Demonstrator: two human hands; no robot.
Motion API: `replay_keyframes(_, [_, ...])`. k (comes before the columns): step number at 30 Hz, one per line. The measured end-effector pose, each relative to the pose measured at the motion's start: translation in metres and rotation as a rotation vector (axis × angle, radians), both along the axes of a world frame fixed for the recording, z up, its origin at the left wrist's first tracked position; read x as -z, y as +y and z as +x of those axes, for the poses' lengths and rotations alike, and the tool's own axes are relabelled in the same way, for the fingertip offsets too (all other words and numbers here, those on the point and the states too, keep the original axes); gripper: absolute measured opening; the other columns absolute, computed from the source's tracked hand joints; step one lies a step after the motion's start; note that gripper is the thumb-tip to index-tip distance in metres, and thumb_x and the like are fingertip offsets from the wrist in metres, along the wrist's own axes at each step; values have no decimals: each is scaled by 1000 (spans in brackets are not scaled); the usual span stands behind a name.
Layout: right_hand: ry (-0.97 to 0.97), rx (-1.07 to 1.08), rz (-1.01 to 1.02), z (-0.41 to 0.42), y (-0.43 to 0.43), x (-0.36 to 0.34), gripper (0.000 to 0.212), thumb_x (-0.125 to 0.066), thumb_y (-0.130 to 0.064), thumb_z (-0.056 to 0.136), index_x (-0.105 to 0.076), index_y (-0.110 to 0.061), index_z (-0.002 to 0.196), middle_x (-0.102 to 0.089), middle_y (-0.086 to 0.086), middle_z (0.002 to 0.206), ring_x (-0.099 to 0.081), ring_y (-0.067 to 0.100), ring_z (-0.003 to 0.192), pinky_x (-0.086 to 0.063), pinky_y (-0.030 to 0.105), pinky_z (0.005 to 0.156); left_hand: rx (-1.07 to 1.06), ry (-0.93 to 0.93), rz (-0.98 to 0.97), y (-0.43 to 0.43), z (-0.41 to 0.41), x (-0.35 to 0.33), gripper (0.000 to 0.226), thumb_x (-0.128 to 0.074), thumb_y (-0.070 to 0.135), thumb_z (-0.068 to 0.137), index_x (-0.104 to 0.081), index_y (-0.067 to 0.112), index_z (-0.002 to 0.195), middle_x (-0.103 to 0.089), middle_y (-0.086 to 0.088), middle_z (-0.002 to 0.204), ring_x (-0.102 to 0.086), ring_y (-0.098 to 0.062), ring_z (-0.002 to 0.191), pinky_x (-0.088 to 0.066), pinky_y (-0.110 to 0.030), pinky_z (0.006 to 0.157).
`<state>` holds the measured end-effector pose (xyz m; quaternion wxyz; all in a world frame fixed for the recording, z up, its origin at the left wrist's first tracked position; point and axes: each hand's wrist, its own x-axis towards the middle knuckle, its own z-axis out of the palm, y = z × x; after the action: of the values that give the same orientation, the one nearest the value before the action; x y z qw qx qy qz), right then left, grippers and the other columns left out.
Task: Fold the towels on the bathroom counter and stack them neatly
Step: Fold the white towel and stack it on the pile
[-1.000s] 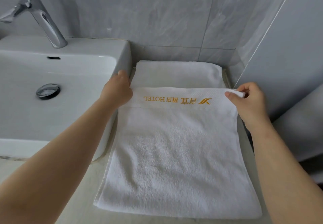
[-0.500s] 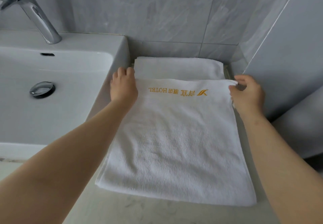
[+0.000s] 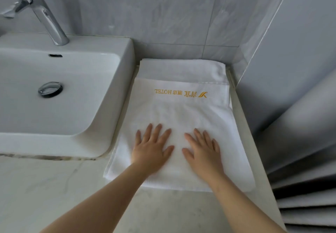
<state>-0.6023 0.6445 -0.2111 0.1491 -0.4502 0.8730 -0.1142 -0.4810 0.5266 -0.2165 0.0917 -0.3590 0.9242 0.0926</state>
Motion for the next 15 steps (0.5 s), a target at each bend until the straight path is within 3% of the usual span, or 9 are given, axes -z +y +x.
replay_keyframes(2, [68,12,65,2,17,6,74,3,-65,78,-9,-43,147,2,-10,159,8,15,146,5,36,115,-35,-11,-15,-3,7,4,84,14,72,67,10,44,145,12,10,157,16,-17,144,10,-46,114])
replay_keyframes(6, [117,143,126,-7,41,5,60,-16,-59,94,-1,-38,149,8,-8,159,10,16,146,3,38,118,-96,-3,-18,-1,12,0,63,-7,64,91,9,39,147,12,7,158,16,-18,144,9,-46,116])
replay_keyframes(10, [137,213,135,-3,59,6,64,-15,-58,95,3,-31,150,11,-4,159,10,19,146,4,36,117,-135,25,-58,9,32,5,67,-1,64,88,7,35,148,9,5,158,14,-18,145,8,-44,117])
replay_keyframes(15, [116,288,124,-5,85,6,67,-17,-57,95,3,-24,151,9,-2,159,9,17,146,2,35,118,-160,36,-40,3,57,4,62,-13,57,95,6,33,149,9,4,158,13,-16,145,6,-39,118])
